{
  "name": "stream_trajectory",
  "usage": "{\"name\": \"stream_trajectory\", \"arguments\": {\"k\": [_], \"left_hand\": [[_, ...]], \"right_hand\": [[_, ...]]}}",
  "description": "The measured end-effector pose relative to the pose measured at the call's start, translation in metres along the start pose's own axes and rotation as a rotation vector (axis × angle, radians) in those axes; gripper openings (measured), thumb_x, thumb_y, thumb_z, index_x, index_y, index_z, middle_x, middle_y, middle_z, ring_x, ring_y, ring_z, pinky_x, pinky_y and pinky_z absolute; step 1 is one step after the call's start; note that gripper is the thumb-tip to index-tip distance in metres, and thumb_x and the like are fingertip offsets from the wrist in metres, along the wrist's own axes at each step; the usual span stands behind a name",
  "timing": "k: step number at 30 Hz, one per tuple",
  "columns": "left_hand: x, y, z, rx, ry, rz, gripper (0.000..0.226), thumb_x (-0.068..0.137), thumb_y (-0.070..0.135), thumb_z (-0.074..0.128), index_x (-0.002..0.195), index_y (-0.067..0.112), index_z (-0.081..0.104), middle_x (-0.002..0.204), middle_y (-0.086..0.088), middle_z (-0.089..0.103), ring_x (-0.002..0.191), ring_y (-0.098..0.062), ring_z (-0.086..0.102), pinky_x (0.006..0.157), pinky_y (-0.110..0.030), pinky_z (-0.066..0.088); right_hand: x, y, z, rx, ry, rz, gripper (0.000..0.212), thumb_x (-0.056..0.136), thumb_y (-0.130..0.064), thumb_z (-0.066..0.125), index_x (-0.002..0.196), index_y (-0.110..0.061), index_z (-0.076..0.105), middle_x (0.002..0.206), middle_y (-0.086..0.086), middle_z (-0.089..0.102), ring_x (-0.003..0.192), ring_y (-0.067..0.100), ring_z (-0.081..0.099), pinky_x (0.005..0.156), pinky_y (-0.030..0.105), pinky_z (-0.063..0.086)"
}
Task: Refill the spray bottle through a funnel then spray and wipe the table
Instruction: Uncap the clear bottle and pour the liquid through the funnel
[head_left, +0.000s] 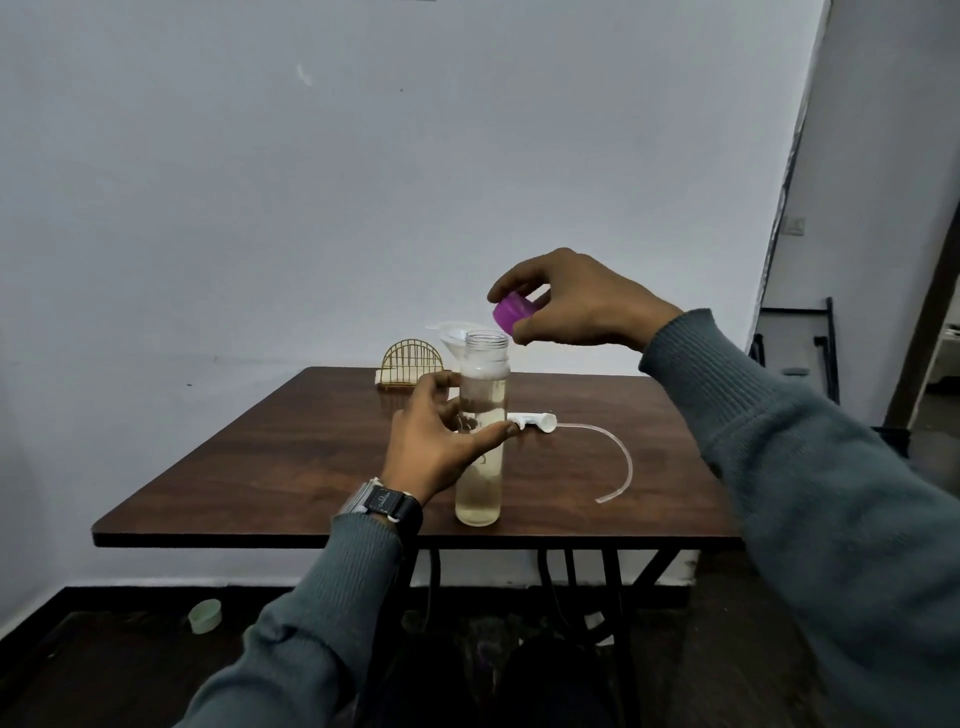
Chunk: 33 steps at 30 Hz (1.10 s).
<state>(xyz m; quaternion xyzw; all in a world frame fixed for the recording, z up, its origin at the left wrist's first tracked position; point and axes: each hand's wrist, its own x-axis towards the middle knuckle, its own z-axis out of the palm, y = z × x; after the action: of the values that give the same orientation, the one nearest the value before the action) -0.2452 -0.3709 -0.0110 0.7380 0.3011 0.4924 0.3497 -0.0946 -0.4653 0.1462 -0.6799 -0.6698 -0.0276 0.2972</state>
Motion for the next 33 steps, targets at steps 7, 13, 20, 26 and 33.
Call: {"name": "stream_trajectory", "arguments": {"k": [7,13,20,26,33], "left_hand": [[-0.003,0.002,0.001,0.007,0.018,-0.002,0.075,0.059,0.044,0.097,0.120,0.028,0.056,0.089,0.020,0.077,0.084,0.000,0.073,0.081,-0.027,0.059],[-0.005,0.001,0.001,0.003,0.029,0.001,0.080,0.058,0.046,0.096,0.124,0.028,0.055,0.095,0.017,0.076,0.086,0.002,0.072,0.075,-0.017,0.057],[-0.006,-0.007,0.006,-0.014,0.057,0.024,0.084,0.058,0.052,0.095,0.127,0.030,0.053,0.105,0.012,0.075,0.096,0.001,0.071,0.087,-0.028,0.060],[-0.009,-0.003,0.008,-0.007,0.077,0.020,0.078,0.062,0.048,0.094,0.125,0.031,0.052,0.106,0.011,0.073,0.093,0.009,0.069,0.083,-0.014,0.056],[-0.018,-0.001,0.016,-0.096,0.167,0.052,0.084,0.063,0.040,0.096,0.134,0.025,0.052,0.117,0.007,0.072,0.102,0.006,0.068,0.078,-0.004,0.051]], "right_hand": [[-0.030,0.059,0.038,0.342,0.200,0.152,0.054,0.076,-0.005,0.078,0.123,-0.029,0.069,0.120,-0.003,0.067,0.100,0.017,0.072,0.086,0.027,0.056],[-0.057,0.094,0.114,0.403,0.152,0.357,0.045,0.069,-0.022,0.088,0.109,-0.031,0.069,0.109,-0.004,0.075,0.100,0.012,0.071,0.094,0.036,0.059],[-0.076,0.103,0.154,0.205,0.064,0.433,0.044,0.079,-0.037,0.085,0.119,-0.022,0.073,0.100,-0.005,0.074,0.094,0.009,0.068,0.081,0.024,0.051],[-0.081,0.100,0.152,0.036,-0.041,0.387,0.068,0.085,-0.037,0.078,0.146,-0.023,0.053,0.142,0.003,0.059,0.130,0.020,0.057,0.100,0.027,0.044],[-0.085,0.066,0.143,0.185,0.056,0.266,0.097,0.080,-0.037,0.079,0.160,-0.030,0.025,0.161,-0.003,0.034,0.147,0.017,0.039,0.115,0.037,0.040]]}}
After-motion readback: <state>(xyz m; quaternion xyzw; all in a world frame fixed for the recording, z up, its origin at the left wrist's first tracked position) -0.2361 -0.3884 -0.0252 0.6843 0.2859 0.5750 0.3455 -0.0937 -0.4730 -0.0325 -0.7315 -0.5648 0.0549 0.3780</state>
